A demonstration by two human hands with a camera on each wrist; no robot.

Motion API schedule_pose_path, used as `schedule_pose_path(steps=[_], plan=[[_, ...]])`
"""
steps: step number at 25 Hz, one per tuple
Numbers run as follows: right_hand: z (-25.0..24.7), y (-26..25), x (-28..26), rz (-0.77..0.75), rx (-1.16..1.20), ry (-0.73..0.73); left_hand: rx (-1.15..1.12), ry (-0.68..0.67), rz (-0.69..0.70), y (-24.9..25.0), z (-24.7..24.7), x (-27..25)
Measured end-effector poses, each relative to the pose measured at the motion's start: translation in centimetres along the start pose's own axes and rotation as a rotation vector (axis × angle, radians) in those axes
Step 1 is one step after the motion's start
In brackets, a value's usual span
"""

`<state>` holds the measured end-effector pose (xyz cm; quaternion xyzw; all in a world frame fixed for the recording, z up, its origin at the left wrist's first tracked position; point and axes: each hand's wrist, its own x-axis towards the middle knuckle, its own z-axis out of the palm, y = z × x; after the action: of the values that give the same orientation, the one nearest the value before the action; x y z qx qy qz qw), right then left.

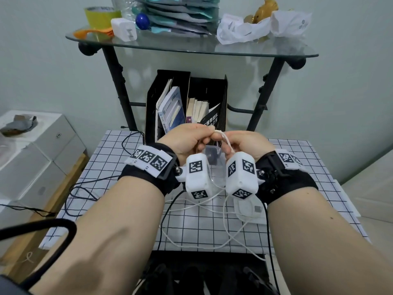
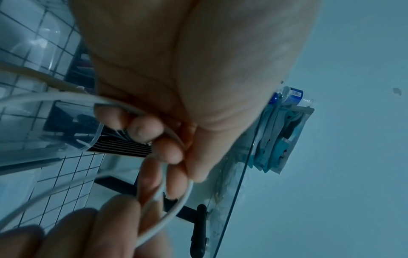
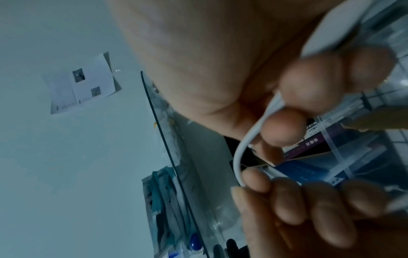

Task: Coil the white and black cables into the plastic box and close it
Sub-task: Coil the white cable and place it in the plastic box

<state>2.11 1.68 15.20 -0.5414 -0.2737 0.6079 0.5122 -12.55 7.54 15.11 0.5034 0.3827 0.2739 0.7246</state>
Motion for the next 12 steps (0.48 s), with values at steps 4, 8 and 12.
schedule_pose_path(steps=[4, 8, 12], plan=[[0.1, -0.3, 0.4, 0.027, -0.077, -0.079, -0.074, 0.054, -0.003, -0.4, 0.1, 0.2], [-0.1, 0.7, 0.7, -0.040, -0.090, -0.129, -0.153, 0.138, -0.004, -0.6, -0.5, 0.6], [0.2, 0.8, 0.7, -0.033, 0.051, -0.247, -0.219, 0.181, 0.006, -0.6, -1.0, 1.0]])
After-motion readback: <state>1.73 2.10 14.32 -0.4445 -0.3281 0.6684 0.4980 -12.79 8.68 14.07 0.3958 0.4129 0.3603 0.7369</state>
